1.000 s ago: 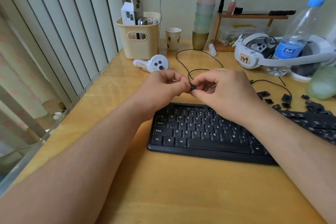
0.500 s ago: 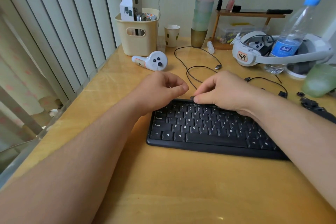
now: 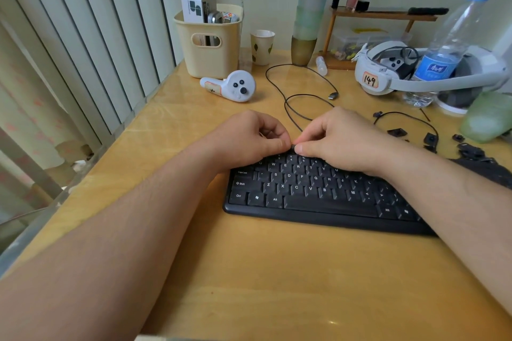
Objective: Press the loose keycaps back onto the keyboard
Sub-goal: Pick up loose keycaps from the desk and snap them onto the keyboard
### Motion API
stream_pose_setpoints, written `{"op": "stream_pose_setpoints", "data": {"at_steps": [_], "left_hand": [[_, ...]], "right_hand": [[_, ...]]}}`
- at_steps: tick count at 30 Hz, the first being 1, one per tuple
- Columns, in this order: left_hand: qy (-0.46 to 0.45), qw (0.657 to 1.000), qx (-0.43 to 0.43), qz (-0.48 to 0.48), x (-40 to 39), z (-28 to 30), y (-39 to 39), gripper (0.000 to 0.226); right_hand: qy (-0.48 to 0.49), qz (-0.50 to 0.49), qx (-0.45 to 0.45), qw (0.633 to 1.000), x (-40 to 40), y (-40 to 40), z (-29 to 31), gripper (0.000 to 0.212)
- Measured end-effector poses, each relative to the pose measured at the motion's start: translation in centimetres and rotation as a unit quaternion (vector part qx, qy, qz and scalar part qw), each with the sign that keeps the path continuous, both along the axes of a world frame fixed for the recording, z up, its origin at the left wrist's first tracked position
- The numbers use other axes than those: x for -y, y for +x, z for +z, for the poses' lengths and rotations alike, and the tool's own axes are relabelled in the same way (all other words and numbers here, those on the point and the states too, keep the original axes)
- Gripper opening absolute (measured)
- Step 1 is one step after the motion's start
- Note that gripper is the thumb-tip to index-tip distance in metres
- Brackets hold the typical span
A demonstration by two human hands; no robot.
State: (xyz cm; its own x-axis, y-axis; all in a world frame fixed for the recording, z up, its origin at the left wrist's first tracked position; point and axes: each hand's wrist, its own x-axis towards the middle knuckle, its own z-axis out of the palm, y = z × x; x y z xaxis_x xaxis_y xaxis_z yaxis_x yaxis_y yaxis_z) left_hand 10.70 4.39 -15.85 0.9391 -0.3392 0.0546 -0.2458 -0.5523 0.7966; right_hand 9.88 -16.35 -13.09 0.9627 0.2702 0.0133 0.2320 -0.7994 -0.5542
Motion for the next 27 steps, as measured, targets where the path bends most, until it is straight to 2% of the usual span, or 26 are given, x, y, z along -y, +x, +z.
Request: {"op": "stream_pose_setpoints", "data": {"at_steps": [5, 12, 15, 22, 27], "left_hand": [[0.006, 1.0, 0.002, -0.014, -0.1, -0.1, 0.0, 0.003], [0.046, 0.998, 0.032, -0.002, 0.1, -0.3, 0.2, 0.007], [0.051, 0.998, 0.042, 0.005, 0.3, -0.3, 0.2, 0.006], [0.008, 1.0, -0.024, 0.011, 0.4, 0.1, 0.0, 0.007], [0.009, 0.999, -0.045, 0.018, 0.4, 0.3, 0.1, 0.009]], "right_hand": [[-0.005, 0.016, 0.046, 0.999, 0.0, -0.4, -0.4, 0.008], [0.022, -0.006, 0.053, 0.998, 0.1, 0.1, -1.3, 0.006], [0.046, -0.004, 0.023, 0.999, 0.0, 0.3, -1.2, 0.008], [0.022, 0.016, 0.009, 1.0, -0.3, -0.1, -0.5, 0.006], [0.055, 0.01, -0.034, 0.998, -0.4, 0.3, -0.5, 0.007]]}}
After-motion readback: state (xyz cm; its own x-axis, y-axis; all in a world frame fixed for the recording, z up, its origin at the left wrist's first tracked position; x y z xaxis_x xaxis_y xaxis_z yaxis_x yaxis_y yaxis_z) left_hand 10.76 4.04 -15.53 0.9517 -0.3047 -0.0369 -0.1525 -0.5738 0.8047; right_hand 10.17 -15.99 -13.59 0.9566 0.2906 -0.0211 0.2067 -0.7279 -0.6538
